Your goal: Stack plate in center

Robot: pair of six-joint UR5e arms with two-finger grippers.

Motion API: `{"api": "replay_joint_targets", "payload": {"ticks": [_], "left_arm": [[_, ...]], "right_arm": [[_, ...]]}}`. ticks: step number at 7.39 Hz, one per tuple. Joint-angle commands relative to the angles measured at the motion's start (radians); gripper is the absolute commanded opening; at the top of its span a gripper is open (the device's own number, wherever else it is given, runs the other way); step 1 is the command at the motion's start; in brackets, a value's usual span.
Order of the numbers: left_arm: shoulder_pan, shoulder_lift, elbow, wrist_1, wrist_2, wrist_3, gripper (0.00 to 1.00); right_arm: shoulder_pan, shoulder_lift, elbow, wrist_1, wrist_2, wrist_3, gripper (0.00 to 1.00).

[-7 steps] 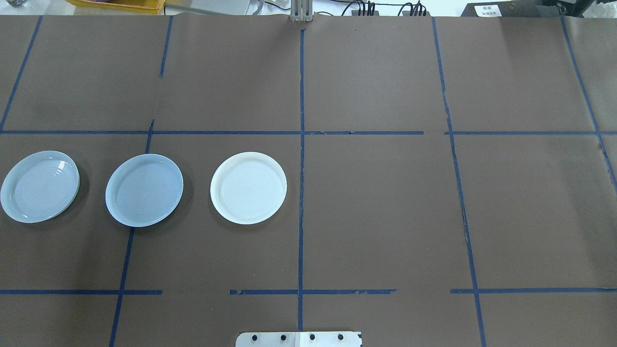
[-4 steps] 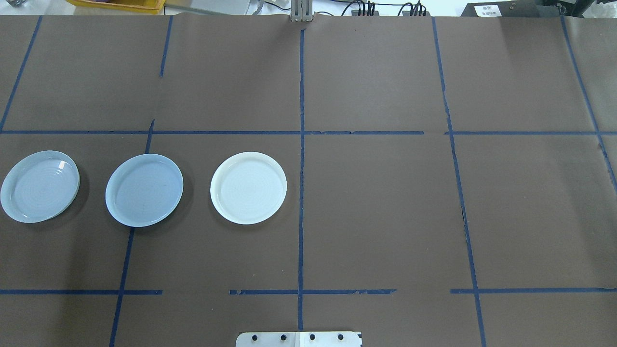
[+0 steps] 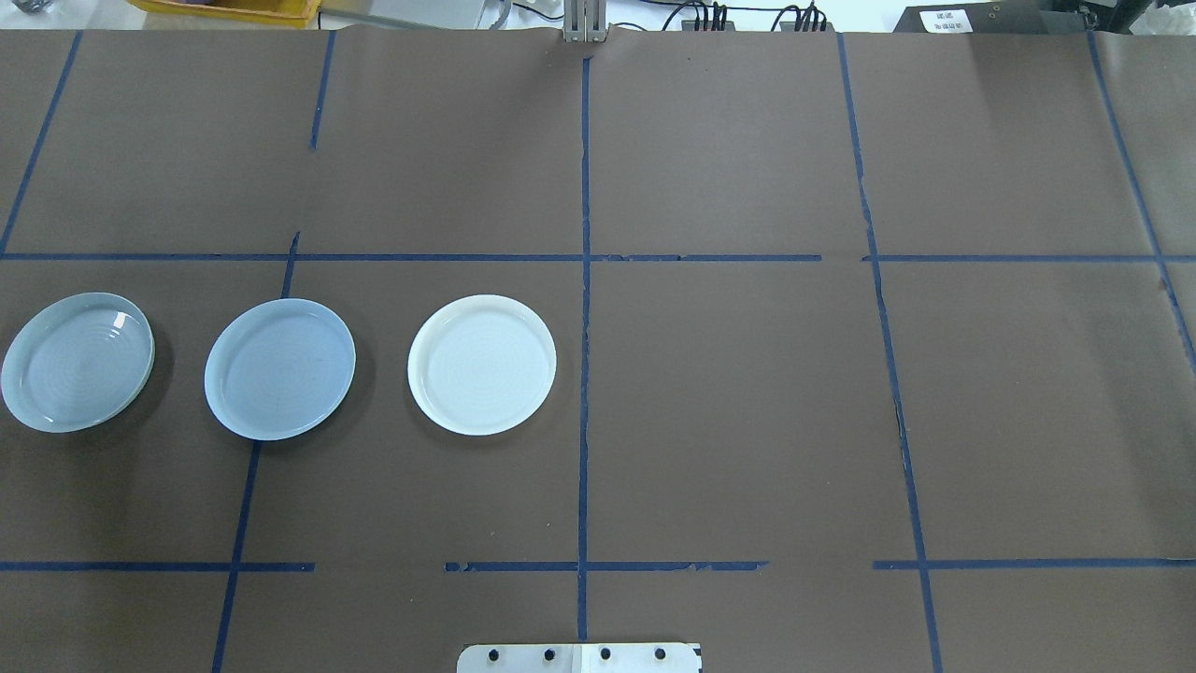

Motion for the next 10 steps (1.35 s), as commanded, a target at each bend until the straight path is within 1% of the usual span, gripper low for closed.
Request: {"api": "replay_joint_targets", "payload": {"ticks": [1, 2, 3, 4, 8, 10], "left_arm": [[0.031, -0.063, 0.062, -0.011, 0.002, -0.016, 0.93], [0.038, -0.081, 0.084, -0.011, 0.002, -0.016, 0.84], [0.041, -0.088, 0.09, -0.011, 0.002, -0.016, 0.71], [0.045, -0.088, 0.092, -0.012, 0.002, -0.016, 0.63], [0.065, -0.088, 0.098, -0.02, 0.002, -0.006, 0.57], [0.067, -0.086, 0.139, -0.086, 0.002, -0.004, 0.52]], "right_arm": [[0.0, 0.0, 0.0, 0.0, -0.001, -0.001, 1.0], [0.0, 0.0, 0.0, 0.0, -0.001, 0.001, 1.0], [0.0, 0.0, 0.0, 0.0, 0.001, 0.001, 1.0], [0.0, 0.0, 0.0, 0.0, 0.001, -0.001, 1.0], [0.0, 0.0, 0.0, 0.0, -0.001, 0.001, 1.0], [0.0, 0.0, 0.0, 0.0, 0.001, -0.001, 1.0]]}}
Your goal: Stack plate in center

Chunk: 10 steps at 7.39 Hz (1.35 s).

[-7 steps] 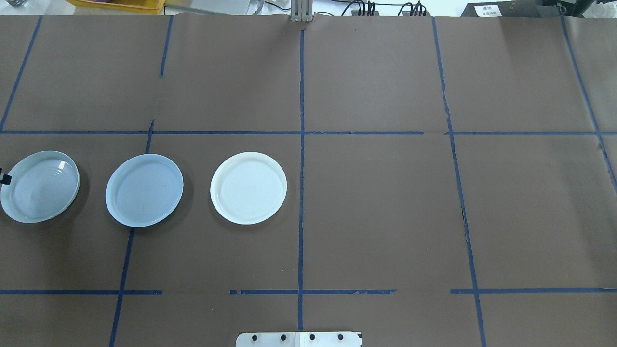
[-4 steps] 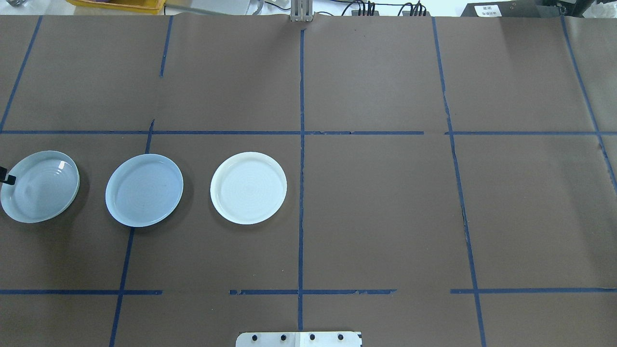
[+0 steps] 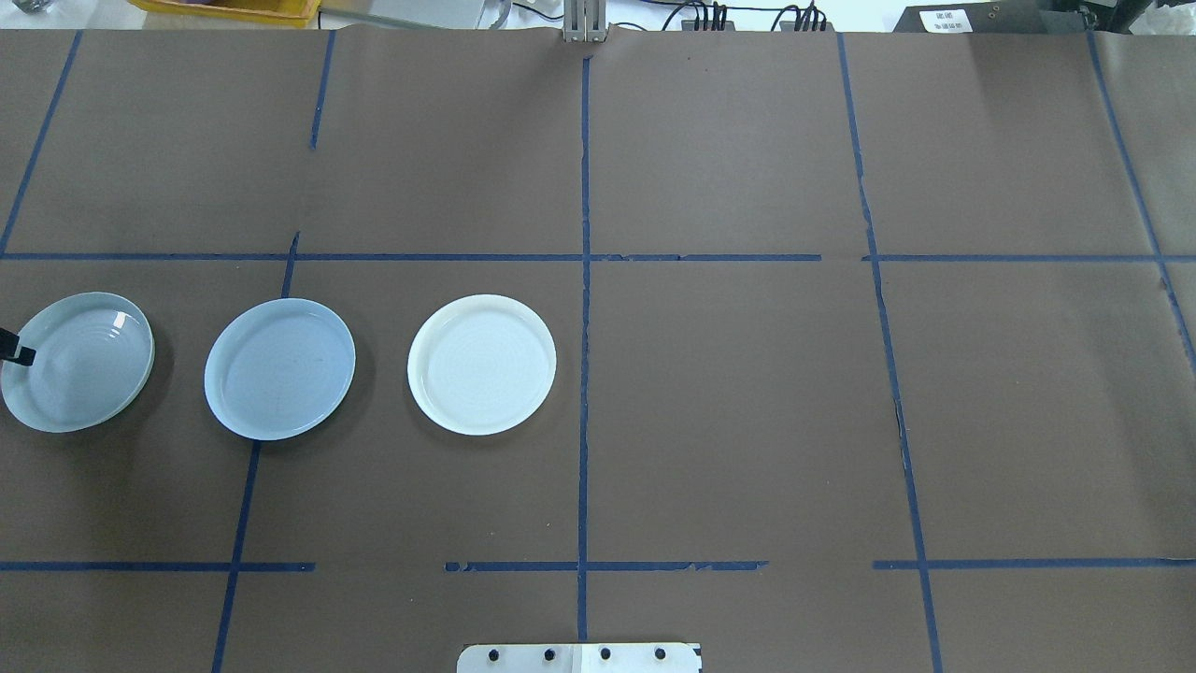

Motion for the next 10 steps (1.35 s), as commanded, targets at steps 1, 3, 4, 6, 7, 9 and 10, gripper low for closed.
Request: {"api": "replay_joint_targets", "payload": {"ticks": [1, 3, 4, 6, 7, 9, 10], "left_arm": [[0.001, 0.001, 0.031, -0.051, 0.0, 0.001, 0.43], [0.001, 0.001, 0.029, -0.053, -0.002, 0.001, 0.07], [0.001, 0.001, 0.026, -0.053, -0.002, 0.0, 0.0], [-0.002, 0.008, 0.005, -0.051, -0.012, 0.0, 0.0], [-0.008, 0.025, -0.039, -0.047, -0.044, 0.001, 0.0], [-0.055, 0.05, -0.066, -0.042, -0.257, 0.05, 0.0], [-0.107, 0.054, -0.066, -0.039, -0.318, 0.071, 0.0]], "right_arm": [[0.0, 0.0, 0.0, 0.0, 0.001, -0.001, 1.0], [0.0, 0.0, 0.0, 0.0, 0.001, 0.0, 1.0], [0.0, 0.0, 0.0, 0.0, 0.0, -0.001, 1.0], [0.0, 0.0, 0.0, 0.0, 0.0, 0.0, 1.0], [0.0, 0.0, 0.0, 0.0, 0.001, -0.001, 1.0], [0.0, 0.0, 0.0, 0.0, 0.0, 0.0, 1.0], [0.0, 0.0, 0.0, 0.0, 0.0, 0.0, 1.0]]}}
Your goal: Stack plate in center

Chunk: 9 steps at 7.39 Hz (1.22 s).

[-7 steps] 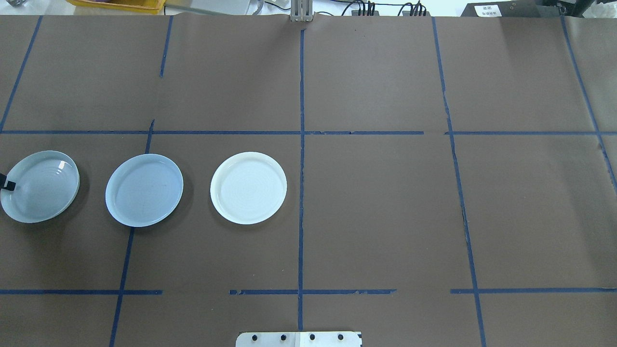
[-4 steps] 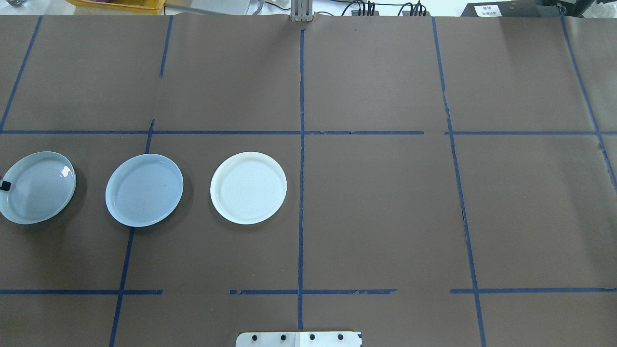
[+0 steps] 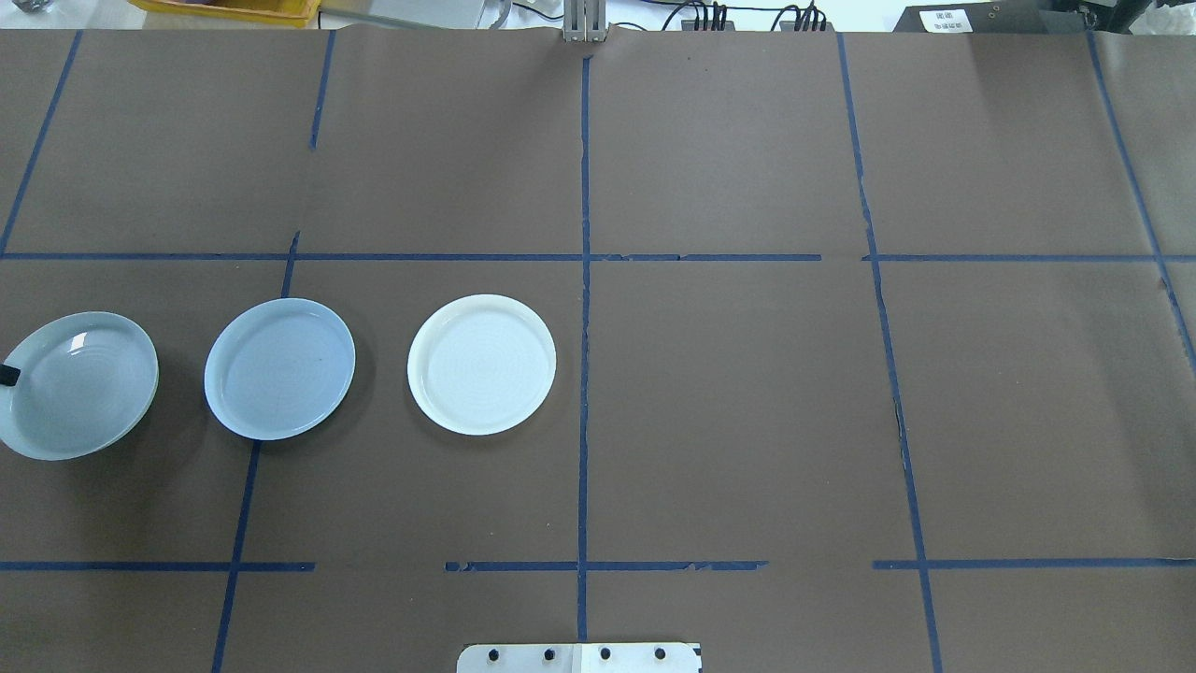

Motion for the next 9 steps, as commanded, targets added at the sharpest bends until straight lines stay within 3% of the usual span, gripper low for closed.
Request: {"api": "replay_joint_targets", "payload": {"ticks": [1, 3, 4, 5, 9], "left_arm": [[-0.075, 0.014, -0.01, 0.004, -0.127, 0.031, 0.0], [-0.075, 0.012, -0.1, 0.039, -0.115, -0.046, 0.0], [-0.063, 0.005, -0.157, 0.039, -0.032, -0.148, 0.0], [0.013, 0.004, -0.223, 0.039, 0.057, -0.258, 0.0], [0.257, -0.13, -0.231, 0.039, 0.208, -0.576, 0.0]], "right_arm": [[0.0, 0.0, 0.0, 0.0, 0.0, 0.0, 1.0], [0.0, 0.0, 0.0, 0.0, 0.001, 0.0, 1.0], [0.0, 0.0, 0.0, 0.0, 0.001, 0.0, 1.0], [0.0, 0.0, 0.0, 0.0, 0.001, 0.0, 1.0], [0.0, 0.0, 0.0, 0.0, 0.0, 0.0, 1.0]]}}
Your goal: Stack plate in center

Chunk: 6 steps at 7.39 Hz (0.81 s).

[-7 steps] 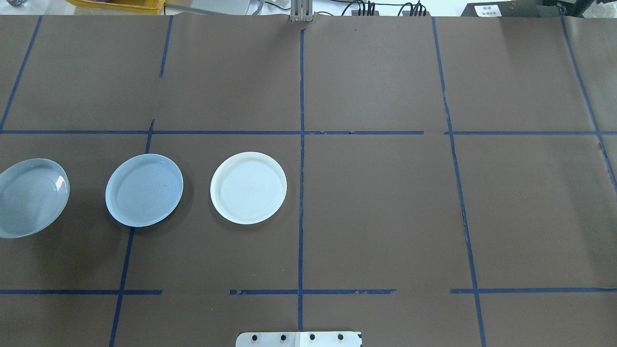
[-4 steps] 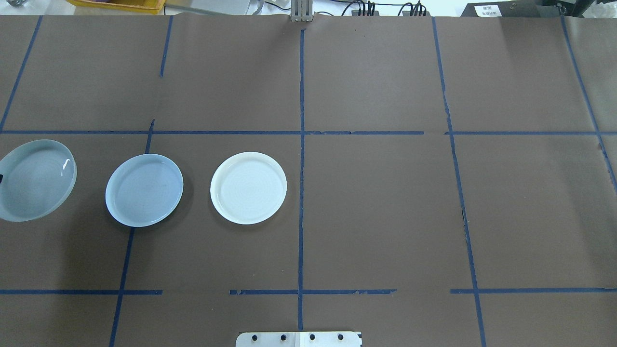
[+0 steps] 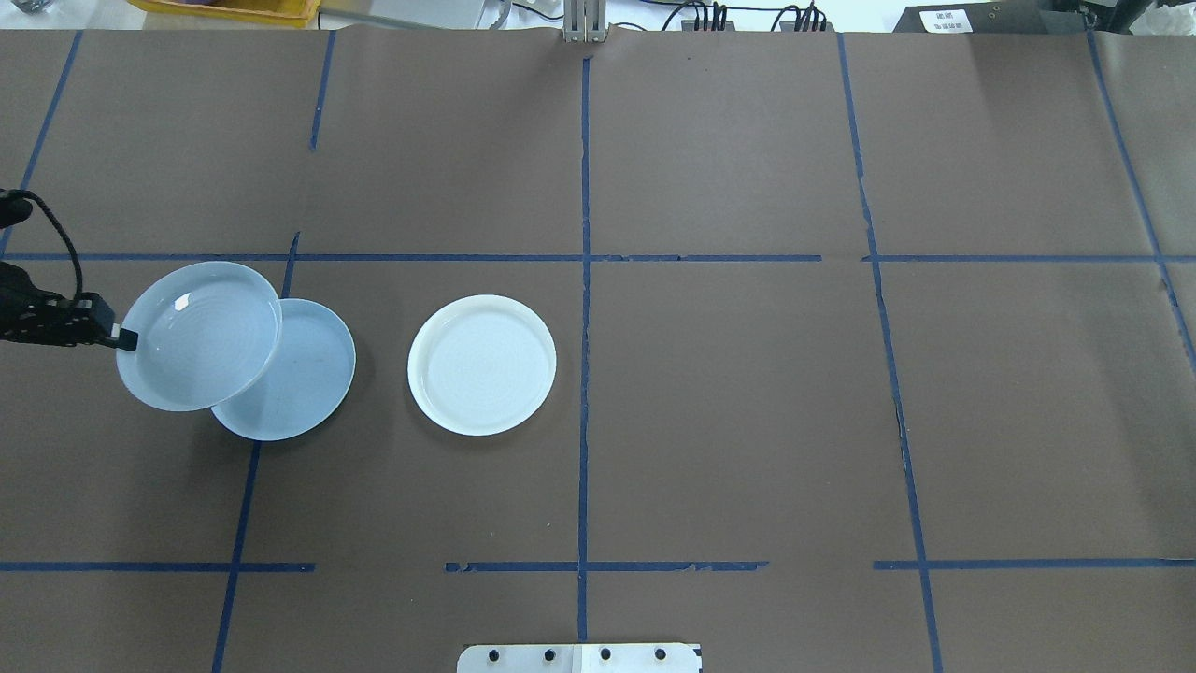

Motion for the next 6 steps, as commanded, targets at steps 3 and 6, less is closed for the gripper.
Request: {"api": "replay_joint_targets", "payload": {"ticks": [3, 6], "left_arm": [[0.115, -0.049, 0.009, -0.005, 0.085, -0.112, 0.0], [0.109, -0.038, -0.003, -0.012, 0.068, -0.101, 1.0]], "right_arm": [[0.0, 0.0, 0.0, 0.0, -0.001, 0.0, 1.0], [0.0, 0.0, 0.0, 0.0, 0.001, 0.0, 1.0]]}}
